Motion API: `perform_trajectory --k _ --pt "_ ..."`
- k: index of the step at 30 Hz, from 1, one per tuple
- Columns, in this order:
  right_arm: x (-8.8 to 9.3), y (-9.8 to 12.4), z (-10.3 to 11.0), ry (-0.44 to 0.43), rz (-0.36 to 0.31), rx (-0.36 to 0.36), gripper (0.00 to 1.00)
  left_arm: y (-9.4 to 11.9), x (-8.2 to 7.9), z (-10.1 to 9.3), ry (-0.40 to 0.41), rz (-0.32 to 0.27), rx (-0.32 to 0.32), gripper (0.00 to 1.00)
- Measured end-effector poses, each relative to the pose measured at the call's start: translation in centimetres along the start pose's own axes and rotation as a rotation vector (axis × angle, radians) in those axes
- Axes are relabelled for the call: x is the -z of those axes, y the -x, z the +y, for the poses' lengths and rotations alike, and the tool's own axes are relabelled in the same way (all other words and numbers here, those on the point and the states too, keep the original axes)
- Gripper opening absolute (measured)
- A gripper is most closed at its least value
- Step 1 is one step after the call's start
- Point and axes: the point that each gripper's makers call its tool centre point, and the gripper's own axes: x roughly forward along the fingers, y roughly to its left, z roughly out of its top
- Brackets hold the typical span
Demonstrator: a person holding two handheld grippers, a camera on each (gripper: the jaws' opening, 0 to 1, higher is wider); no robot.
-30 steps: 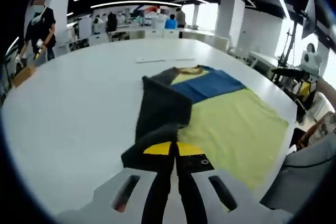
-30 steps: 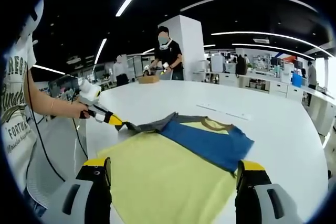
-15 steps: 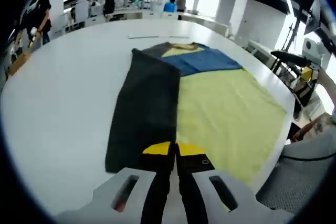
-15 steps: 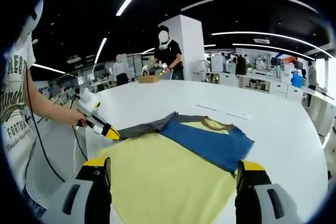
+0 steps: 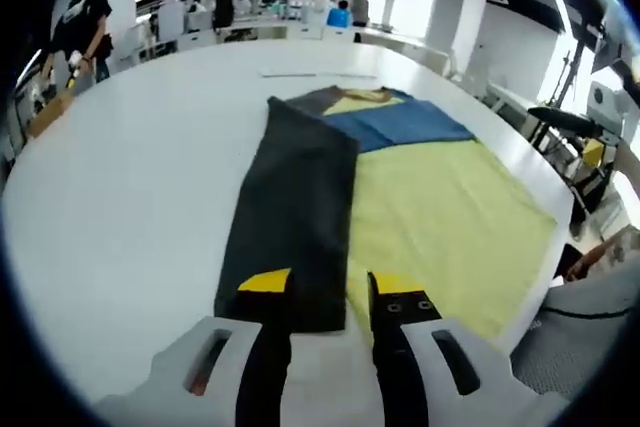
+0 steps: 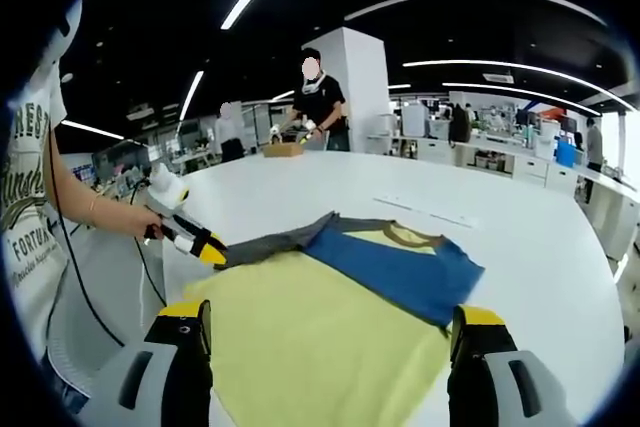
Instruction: Fold the garment on the visible template until the final outline fits inside the template.
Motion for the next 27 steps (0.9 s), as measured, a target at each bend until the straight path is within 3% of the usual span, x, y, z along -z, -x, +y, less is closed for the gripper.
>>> perform_trajectory --k 8,13,18,22,27 --pt "-0.1 0.1 0.0 0.0 -0.008 0.0 0.99 0.7 -0.7 1.8 0.03 -0.038 -0.073 0.56" --pt "0.0 0.2 0.0 -0.002 -0.009 0.001 0.99 1.0 -0.1 3.0 0.062 -0.044 -0.125 0.63" --pt "0.2 0.2 0.0 -0.004 -0.006 0.003 0.99 1.1 0.6 3.9 0.098 -0.048 -0.164 0.59" --pt "0.2 0.3 -0.1 -0.006 -0.006 0.006 0.99 1.4 1.4 5.3 0.155 -0.052 -0.229 0.5" --pt "0.2 0.4 -0.1 -0.007 -0.006 0.009 0.99 1.4 2.5 6.2 0.202 -0.039 -0.257 0.41"
